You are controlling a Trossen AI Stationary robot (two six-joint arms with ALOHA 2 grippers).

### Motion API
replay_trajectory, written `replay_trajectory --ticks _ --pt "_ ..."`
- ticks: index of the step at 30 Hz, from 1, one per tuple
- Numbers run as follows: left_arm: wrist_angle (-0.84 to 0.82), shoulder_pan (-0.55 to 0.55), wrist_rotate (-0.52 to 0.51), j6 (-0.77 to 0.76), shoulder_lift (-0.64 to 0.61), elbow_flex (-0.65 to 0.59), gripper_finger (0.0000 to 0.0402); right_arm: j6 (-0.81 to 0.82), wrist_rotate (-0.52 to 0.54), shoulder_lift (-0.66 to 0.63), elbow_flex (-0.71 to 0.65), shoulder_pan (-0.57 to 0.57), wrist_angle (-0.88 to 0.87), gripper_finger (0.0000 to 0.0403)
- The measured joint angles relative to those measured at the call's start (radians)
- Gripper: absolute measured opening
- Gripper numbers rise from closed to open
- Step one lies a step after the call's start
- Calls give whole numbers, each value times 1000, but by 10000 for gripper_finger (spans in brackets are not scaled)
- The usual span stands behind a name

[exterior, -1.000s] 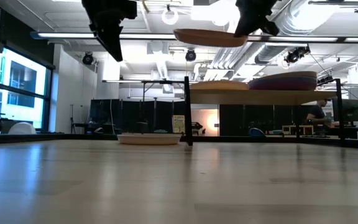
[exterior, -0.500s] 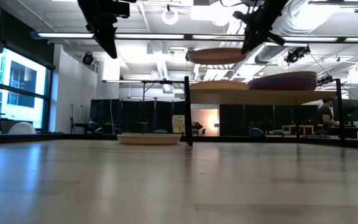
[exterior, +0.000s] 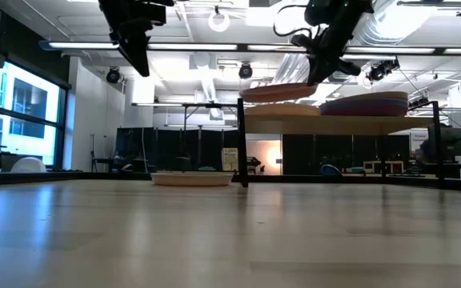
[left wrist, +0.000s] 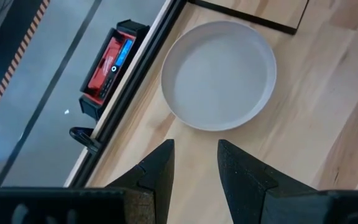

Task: Place and stack plates onto a shelf
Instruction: Stack the orange plate on top of the peach plate on the shelf

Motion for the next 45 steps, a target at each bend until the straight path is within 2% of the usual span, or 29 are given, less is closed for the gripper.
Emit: replay_trajectory --ticks 11,34,37,45 --pt "2 0 6 -67 0 0 111 -60 30 31 0 -5 -26 0" --pt "2 0 29 -115 1 0 111 31 22 66 -2 -4 -41 1" --pt "2 0 29 -115 1 0 111 31 22 66 -2 -4 -41 13" --pt "2 0 29 -114 1 0 111 47 23 66 -2 -4 -37 75"
